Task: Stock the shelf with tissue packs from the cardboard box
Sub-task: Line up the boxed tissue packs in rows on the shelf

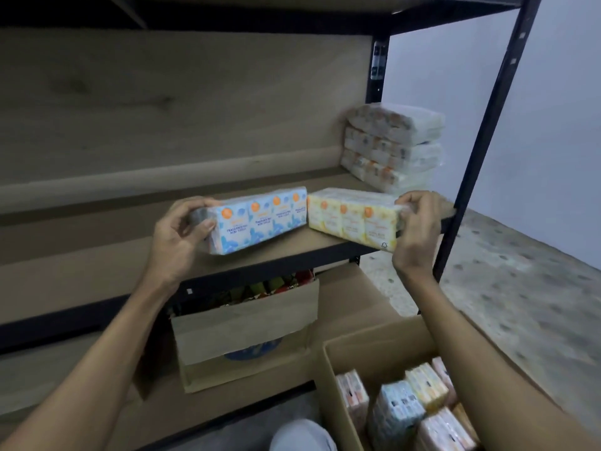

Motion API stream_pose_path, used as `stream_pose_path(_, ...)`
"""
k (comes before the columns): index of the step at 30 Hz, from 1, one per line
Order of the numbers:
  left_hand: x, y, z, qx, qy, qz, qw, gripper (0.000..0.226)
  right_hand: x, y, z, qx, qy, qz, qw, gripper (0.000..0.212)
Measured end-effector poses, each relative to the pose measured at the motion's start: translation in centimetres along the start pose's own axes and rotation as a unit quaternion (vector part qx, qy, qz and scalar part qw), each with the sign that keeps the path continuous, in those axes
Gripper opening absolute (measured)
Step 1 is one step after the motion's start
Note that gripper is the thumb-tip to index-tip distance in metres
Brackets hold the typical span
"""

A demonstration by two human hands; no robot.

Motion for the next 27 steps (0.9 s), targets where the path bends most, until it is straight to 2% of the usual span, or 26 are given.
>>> stream_pose_path(4, 0.4, 1.4, 0.0, -0.006, 0.001, 0.017, 1.000, 0.033, -0.9, -1.3, -1.8, 0.018, 0.005, -0.023, 1.000, 0.011)
stream_pose_path(13, -0.4, 3.2, -0.6, 0.077, 0.037, 0.028, 0.996, 0.029, -3.2, -2.9, -5.2, 0.006, 0.076, -0.007, 0.997, 0.021)
stream_pose_path(20, -0.1, 4.0, -1.2, 0.149, 0.013, 0.062, 0.987, 0.051, -3.4, -3.4, -7.3, -0.107, 0.071, 0.035, 0.991, 0.053)
stream_pose_path(27, 0.2, 4.7, -1.5, 0.164, -0.017, 0.045, 0.985, 0.050, -3.2, -3.9, -7.6, -0.146, 0.087, 0.054, 0.984, 0.050)
Point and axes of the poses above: each hand's wrist, its own x-axis towards the middle knuckle, its own z-axis out of the back of the hand, y = z × x, the point moved 4 cm from there along x, towards the middle knuckle, and after that the axes turned 11 degrees about -y, right-handed, at the moved point
